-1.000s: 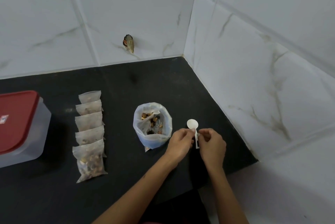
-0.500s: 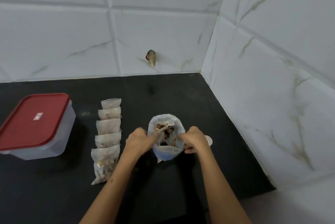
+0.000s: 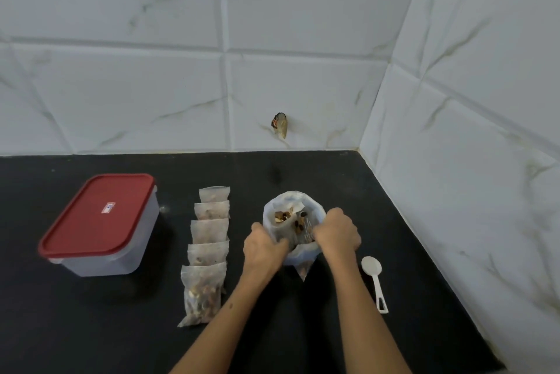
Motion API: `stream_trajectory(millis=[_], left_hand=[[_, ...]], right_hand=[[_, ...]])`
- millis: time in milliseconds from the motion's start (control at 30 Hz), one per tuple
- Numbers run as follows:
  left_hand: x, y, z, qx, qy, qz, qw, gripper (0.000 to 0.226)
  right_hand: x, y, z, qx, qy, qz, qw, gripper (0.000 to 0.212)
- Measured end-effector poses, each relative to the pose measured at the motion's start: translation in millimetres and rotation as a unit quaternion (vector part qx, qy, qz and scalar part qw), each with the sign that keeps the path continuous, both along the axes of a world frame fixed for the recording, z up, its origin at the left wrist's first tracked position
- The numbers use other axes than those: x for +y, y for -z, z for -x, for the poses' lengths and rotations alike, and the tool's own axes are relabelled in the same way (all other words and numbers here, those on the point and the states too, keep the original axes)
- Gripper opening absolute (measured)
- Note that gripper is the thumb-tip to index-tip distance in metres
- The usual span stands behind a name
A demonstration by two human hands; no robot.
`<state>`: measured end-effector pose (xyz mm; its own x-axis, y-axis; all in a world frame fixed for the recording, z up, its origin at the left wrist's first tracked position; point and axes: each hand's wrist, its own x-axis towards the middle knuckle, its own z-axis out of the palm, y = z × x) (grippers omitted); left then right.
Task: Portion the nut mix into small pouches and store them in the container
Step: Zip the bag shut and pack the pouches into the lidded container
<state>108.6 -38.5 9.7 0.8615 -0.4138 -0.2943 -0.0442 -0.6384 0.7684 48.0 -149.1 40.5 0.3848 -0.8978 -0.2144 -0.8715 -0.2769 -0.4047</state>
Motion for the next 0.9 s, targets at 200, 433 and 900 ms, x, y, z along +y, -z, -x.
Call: stream_trajectory(millis=[200,433,900], left_hand=[[13,6,9,0.365,-0.125,0.313,0.868,0.031],[29,7,6,0.48,-0.087,0.407,0.772,0.038],[27,17,13,0.481,-0.025,0.423,0.768,0.049]], right_hand=[[9,20,10,-0.223,0.092,-0.251,0.937,0.034],[5,14,43,-0.407,0.115,-0.465,0.778,0.02],[3,30,48,-0.424,0.16,-0.511,0.73,0.027]])
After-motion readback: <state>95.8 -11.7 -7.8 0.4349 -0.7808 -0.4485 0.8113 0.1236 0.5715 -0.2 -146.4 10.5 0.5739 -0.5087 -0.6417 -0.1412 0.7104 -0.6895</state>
